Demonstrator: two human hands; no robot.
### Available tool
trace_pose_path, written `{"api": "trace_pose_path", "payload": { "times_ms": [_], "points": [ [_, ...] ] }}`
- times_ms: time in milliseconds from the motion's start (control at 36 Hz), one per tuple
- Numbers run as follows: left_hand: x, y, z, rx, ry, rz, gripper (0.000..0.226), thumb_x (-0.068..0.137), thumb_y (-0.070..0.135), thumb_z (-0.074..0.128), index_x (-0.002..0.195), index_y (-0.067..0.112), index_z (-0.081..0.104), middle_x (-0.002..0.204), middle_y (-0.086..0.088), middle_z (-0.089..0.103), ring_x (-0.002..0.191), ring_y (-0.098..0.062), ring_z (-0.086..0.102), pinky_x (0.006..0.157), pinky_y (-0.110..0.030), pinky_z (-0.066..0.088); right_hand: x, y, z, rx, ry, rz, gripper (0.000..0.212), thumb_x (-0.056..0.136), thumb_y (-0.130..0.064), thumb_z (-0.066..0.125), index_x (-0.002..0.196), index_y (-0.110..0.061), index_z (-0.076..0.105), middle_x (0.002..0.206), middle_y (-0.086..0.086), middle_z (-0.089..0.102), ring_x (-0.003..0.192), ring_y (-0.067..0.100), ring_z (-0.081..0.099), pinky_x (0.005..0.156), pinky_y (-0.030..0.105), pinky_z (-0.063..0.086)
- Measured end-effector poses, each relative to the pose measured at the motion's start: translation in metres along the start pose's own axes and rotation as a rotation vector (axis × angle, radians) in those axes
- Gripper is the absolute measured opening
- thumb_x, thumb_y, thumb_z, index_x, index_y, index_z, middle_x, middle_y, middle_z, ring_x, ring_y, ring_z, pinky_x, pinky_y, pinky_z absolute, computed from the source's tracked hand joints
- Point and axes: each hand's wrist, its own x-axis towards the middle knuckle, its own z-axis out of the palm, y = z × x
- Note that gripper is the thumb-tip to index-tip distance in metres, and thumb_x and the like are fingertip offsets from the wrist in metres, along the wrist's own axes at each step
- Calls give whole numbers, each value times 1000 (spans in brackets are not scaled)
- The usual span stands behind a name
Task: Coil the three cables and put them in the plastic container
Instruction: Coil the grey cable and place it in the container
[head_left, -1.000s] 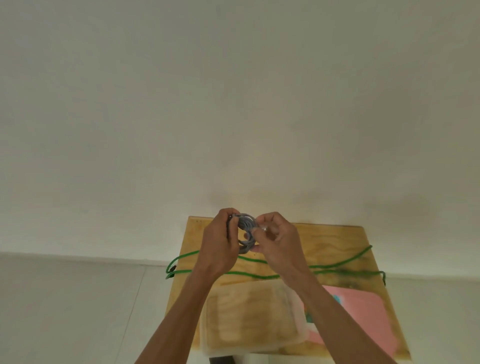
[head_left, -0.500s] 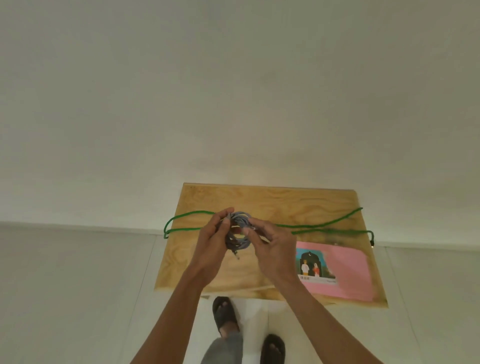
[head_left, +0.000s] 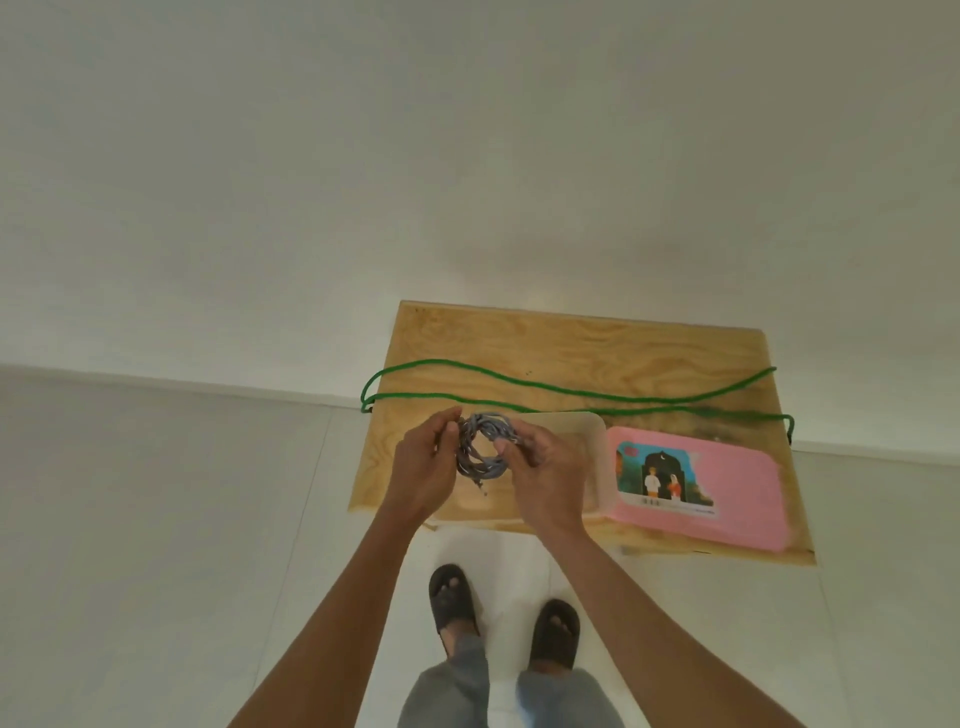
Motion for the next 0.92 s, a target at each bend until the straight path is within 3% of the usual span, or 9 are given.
{"api": "trace_pose_path", "payload": {
  "times_ms": [83,167,250,333,472,611,694,806,917],
  "points": [
    [5,-27,-4,219,32,120,35,103,12,44,134,7,58,139,-12,59,130,-28,52,109,-34,39,3,15,18,-35,38,50,26,84,-9,77,110,-12,74,89,-7,75,82,4,72,81,24,58],
    [10,-54,0,384,-46,161,45,105,25,35,144,5,47,156,-14,38,145,-31,32,118,-40,29,8,30,32,-101,72,84,25,85,-10,76,110,-13,73,90,-6,75,81,4,70,79,17,56],
    [15,-75,10,479,-119,179,69,101,47,13,155,5,24,166,-11,14,154,-25,8,125,-39,14,14,43,44,-142,92,130,22,86,-8,74,108,-10,72,86,-5,72,77,7,68,71,3,48],
    [20,-88,18,490,-170,159,72,100,52,8,158,8,4,167,-5,-5,152,-15,-11,126,-38,4,19,51,52,-189,107,154,22,86,-5,73,108,-7,72,88,-4,70,72,-5,62,68,-2,43],
    [34,-104,16,493,-198,241,65,105,44,17,157,9,0,165,-3,-9,153,-15,-12,125,-43,8,29,65,65,-220,89,210,20,88,-5,72,107,-9,70,83,-15,64,70,-22,58,68,-2,44],
    [51,-108,10,488,-237,308,64,105,44,15,157,10,0,167,-5,-4,154,-16,-7,124,-48,14,41,73,78,-221,62,237,21,87,-7,74,107,-12,69,87,-9,66,80,5,64,82,16,54],
    [55,-109,10,466,-248,323,64,105,43,15,158,8,3,167,-5,-3,154,-16,-6,124,-49,15,50,76,86,-182,63,253,21,85,-5,75,105,-10,69,92,-1,72,83,8,66,77,8,51],
    [57,-109,10,454,-242,322,64,105,41,16,158,7,5,167,-4,-2,154,-15,-6,124,-48,15,54,80,95,-190,56,245,19,85,-4,75,101,-9,68,90,-3,69,85,11,67,81,19,55],
    [58,-108,11,448,-235,323,64,105,42,16,158,8,5,167,-3,-3,154,-15,-6,124,-46,14,51,80,96,-206,36,240,17,86,-4,73,102,-8,68,88,-4,66,79,8,63,69,-1,43]
  ]
}}
